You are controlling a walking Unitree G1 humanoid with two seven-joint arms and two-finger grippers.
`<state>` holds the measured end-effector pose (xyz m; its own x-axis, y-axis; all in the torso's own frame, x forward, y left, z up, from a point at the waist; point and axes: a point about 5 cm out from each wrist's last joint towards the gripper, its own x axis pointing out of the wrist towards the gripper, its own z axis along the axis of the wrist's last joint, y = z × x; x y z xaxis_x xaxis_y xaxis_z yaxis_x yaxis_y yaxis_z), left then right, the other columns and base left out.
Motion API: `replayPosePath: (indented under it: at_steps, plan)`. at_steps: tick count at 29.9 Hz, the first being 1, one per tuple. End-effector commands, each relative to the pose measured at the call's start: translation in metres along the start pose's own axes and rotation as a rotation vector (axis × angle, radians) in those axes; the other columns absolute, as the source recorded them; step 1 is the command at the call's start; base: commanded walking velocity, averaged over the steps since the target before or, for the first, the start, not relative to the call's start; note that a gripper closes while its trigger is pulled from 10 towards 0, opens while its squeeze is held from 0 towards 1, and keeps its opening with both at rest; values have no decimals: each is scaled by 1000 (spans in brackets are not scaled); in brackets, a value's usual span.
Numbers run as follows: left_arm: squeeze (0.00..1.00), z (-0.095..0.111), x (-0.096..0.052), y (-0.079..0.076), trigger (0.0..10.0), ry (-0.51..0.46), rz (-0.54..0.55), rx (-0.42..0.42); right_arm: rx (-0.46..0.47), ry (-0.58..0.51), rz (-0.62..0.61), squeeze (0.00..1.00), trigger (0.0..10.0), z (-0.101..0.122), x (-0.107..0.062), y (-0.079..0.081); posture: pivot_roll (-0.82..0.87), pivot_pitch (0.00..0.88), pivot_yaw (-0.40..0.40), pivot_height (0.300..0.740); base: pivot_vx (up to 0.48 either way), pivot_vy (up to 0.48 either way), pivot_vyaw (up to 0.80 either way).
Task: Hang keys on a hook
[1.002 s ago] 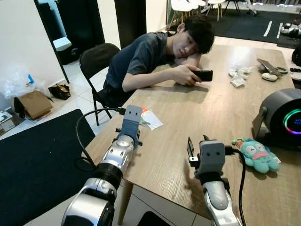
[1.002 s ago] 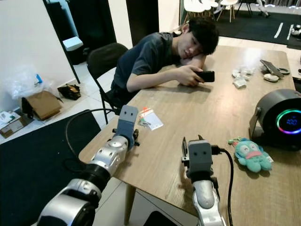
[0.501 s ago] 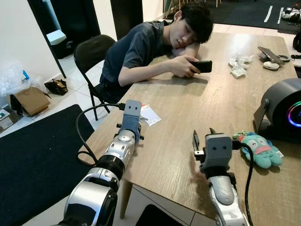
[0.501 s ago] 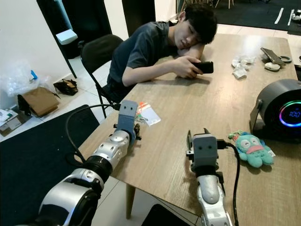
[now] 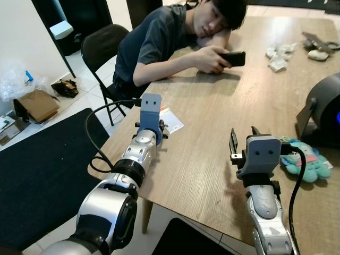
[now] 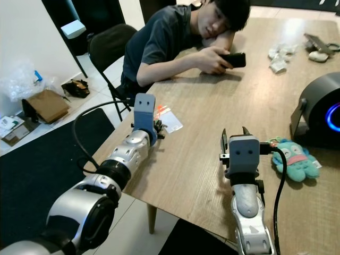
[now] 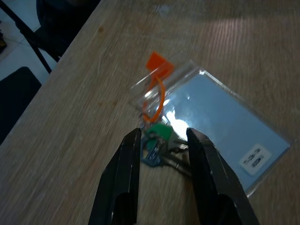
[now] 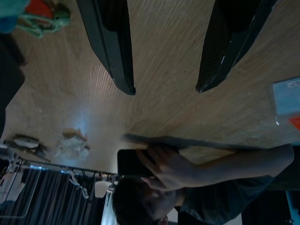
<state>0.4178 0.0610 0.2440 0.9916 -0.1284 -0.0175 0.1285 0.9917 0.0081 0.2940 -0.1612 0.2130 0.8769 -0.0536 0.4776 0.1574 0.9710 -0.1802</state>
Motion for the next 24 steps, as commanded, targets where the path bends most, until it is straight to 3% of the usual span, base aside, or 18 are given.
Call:
replayPosePath:
  at_steps: [1, 13, 24]
  plan:
    - [0, -7, 0, -4, 10000, 22, 9, 6, 6, 12, 0, 0, 10000, 1, -5, 3, -52, 359, 205, 740, 0, 0, 0]
    - [0, -6, 1, 9, 10000, 32, 80, -15, 10, 35, -33, 0, 10000, 6, -14, -1, -68, 376, 234, 740, 0, 0, 0]
    - [0, -4, 2, 6, 9765, 34, 74, -45, 6, 55, -37, 0, 10000, 6, -18, -1, -69, 389, 237, 740, 0, 0, 0]
